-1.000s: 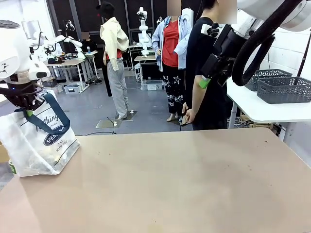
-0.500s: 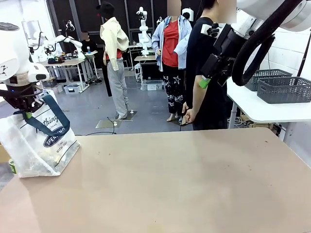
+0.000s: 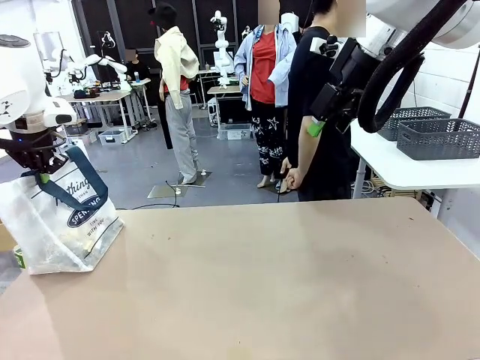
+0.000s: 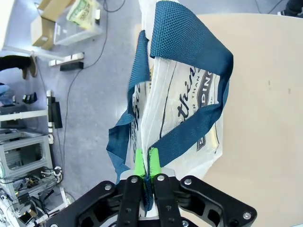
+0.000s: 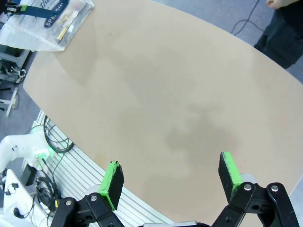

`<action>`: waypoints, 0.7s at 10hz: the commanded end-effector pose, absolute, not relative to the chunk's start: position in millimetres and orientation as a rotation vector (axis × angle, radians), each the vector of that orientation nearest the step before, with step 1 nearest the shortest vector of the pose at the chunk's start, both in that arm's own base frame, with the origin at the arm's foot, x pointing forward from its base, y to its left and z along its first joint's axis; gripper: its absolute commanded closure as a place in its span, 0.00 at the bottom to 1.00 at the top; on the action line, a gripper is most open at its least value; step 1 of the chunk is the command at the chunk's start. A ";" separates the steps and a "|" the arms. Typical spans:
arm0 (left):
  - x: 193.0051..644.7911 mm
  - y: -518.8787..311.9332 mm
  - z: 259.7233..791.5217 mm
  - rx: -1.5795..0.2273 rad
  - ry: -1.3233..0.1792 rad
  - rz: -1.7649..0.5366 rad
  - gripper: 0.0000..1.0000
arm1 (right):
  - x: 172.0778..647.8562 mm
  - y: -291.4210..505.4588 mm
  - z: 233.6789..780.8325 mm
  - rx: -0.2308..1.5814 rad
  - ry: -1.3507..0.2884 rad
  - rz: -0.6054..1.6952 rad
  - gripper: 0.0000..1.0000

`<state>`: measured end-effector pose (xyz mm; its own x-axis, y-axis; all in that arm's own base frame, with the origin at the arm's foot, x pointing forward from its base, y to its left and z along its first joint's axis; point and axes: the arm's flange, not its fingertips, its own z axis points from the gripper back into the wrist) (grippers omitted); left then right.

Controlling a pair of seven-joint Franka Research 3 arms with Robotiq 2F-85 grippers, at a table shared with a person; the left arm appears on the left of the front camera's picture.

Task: Transfer purchased items from the store into the shopping bag.
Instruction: Move the Reusable shopping bag to the right side of the table.

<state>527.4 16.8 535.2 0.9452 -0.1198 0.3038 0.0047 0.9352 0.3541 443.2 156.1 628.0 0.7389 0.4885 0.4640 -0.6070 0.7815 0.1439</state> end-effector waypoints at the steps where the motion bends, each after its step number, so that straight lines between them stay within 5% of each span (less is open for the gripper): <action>1: 527.4 16.4 536.3 0.364 -0.328 -0.071 0.73 | 440.5 154.9 626.3 0.286 -0.411 0.610 0.00; 4: 526.0 15.3 538.3 0.370 -0.320 -0.075 0.13 | 440.5 154.9 626.3 0.286 -0.411 0.610 0.00; 5: 527.1 15.5 538.1 0.370 -0.321 -0.078 0.00 | 440.5 154.9 626.3 0.286 -0.411 0.610 0.00; 7: 526.3 15.8 545.7 0.367 -0.332 -0.066 0.00 | 440.5 154.9 626.3 0.286 -0.411 0.610 0.00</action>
<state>527.6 15.0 538.3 0.9436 -0.1242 0.3068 0.0074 0.9346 0.3556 443.2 156.1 628.0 0.7389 0.4885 0.4640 -0.6071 0.7815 0.1439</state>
